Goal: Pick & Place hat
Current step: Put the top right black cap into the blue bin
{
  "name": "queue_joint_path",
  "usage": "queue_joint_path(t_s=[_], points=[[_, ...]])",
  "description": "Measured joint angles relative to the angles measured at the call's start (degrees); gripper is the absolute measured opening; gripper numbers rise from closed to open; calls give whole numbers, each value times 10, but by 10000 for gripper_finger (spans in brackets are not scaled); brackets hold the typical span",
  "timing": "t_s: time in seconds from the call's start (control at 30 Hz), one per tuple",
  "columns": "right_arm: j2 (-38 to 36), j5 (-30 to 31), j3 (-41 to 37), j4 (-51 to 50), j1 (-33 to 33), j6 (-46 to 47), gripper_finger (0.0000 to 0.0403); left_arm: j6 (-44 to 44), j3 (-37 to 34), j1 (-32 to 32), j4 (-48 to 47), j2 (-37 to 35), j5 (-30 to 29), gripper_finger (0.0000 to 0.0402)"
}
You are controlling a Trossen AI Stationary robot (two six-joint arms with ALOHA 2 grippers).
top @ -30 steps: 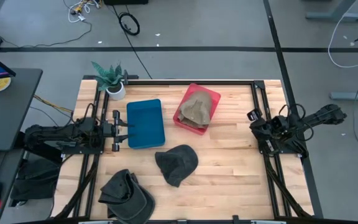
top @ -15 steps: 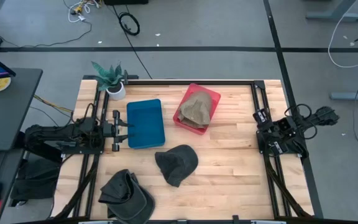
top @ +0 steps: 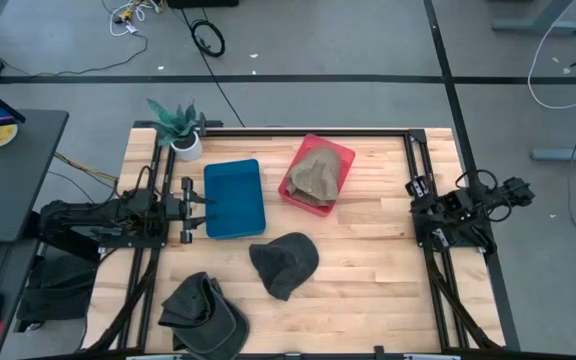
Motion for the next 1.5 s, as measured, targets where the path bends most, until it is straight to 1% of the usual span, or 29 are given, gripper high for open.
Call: queue_joint_path(t_s=[0.13, 0.3, 0.47, 0.57, 1.2, 1.37, 1.43, 1.5], points=[[0, 29, 0, -57, 0, -14, 71, 0, 0, 0, 0, 0, 0, 177], [0, 34, 0, -187, 0, -47, 71, 0, 0, 0, 0, 0, 0, 177], [0, 61, 0, -308, 0, -37, 71, 0, 0, 0, 0, 0, 0, 177], [0, 68, 0, -352, 0, -35, 71, 0, 0, 0, 0, 0, 0, 177], [5, 68, 0, -346, 0, -31, 71, 0, 0, 0, 0, 0, 0, 177], [5, 68, 0, -301, 0, 120, 71, 0, 0, 0, 0, 0, 0, 177], [5, 68, 0, -295, 0, 164, 71, 0, 0, 0, 0, 0, 0, 177], [5, 68, 0, -292, -1, 188, 71, 0, 0, 0, 0, 0, 0, 177]])
